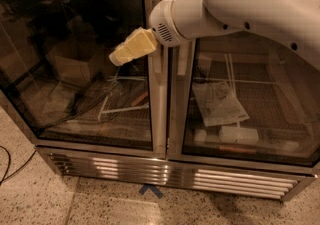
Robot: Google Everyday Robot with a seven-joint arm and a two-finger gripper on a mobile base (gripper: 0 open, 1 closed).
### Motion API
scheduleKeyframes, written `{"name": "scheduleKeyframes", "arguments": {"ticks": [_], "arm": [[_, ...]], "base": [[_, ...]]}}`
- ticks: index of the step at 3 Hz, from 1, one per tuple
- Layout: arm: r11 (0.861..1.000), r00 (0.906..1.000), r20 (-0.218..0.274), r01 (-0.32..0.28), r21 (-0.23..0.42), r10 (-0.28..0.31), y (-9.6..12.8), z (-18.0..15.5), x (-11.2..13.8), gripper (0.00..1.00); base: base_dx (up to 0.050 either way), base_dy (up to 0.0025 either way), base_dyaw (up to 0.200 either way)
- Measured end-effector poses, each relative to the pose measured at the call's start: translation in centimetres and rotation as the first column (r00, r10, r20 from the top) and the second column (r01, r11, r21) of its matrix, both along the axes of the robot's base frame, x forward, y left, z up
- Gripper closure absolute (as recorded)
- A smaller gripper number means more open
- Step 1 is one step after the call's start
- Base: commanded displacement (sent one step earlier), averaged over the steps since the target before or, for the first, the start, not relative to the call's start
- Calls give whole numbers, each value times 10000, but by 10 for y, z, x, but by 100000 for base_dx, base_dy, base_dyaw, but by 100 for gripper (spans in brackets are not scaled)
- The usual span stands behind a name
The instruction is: Place blue chip bag into bottom drawer
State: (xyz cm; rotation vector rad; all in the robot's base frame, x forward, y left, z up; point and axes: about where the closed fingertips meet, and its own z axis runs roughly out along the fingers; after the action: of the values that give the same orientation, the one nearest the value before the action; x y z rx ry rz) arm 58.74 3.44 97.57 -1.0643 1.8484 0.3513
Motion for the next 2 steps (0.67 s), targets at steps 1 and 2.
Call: {"name": "scheduleKeyframes", "arguments": {"ticks": [1, 2], "arm": [[10000, 10000, 10, 26, 17, -26, 0, -1, 1, 0], [10000, 10000, 14, 34, 20, -34, 3, -1, -1, 0]], "base": [[0, 0, 0], [0, 0, 0]]}}
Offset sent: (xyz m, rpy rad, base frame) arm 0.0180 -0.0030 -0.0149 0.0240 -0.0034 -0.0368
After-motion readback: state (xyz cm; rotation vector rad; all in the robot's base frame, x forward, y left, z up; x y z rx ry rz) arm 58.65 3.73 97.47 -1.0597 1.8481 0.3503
